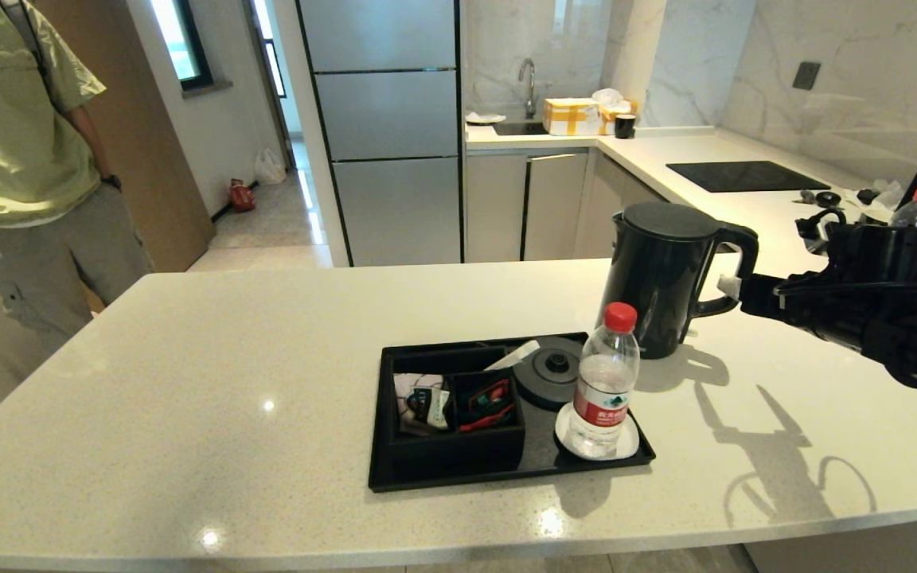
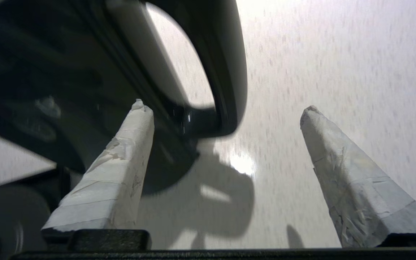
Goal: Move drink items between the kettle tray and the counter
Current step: Return the kettle to its original position
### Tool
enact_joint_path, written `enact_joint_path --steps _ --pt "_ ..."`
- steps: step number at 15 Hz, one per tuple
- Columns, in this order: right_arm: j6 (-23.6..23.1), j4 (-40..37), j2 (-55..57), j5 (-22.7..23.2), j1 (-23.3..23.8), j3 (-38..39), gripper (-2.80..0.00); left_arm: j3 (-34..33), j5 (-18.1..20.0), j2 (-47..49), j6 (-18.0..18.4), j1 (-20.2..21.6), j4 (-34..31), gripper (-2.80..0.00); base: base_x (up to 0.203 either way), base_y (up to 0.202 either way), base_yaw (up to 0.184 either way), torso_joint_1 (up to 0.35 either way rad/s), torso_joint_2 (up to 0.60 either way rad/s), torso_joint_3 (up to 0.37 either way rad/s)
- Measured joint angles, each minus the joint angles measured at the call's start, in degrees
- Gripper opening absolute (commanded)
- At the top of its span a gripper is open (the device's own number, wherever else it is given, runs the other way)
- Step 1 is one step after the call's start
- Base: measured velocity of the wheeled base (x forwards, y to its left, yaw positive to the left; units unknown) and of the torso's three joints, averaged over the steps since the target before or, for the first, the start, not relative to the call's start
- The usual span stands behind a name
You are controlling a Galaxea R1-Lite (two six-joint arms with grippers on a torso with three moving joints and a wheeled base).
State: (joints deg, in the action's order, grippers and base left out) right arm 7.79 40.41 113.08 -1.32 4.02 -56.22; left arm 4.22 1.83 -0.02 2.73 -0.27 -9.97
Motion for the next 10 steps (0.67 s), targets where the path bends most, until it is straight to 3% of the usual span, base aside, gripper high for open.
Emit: enact_joint_path --steps 2,10 --pt "-0.16 4.19 1.59 -0.08 0.0 0.16 0.0 0.0 0.01 0.0 -0.01 0.0 0.01 -2.8 0.0 0.0 0.0 0.0 0.0 0.0" --pt "-0.35 5.34 5.46 -0.25 1.04 -2.04 0.0 0.0 -0.01 0.0 -0.01 0.0 0.02 -2.8 0.0 0.0 0.0 0.0 0.0 0.0"
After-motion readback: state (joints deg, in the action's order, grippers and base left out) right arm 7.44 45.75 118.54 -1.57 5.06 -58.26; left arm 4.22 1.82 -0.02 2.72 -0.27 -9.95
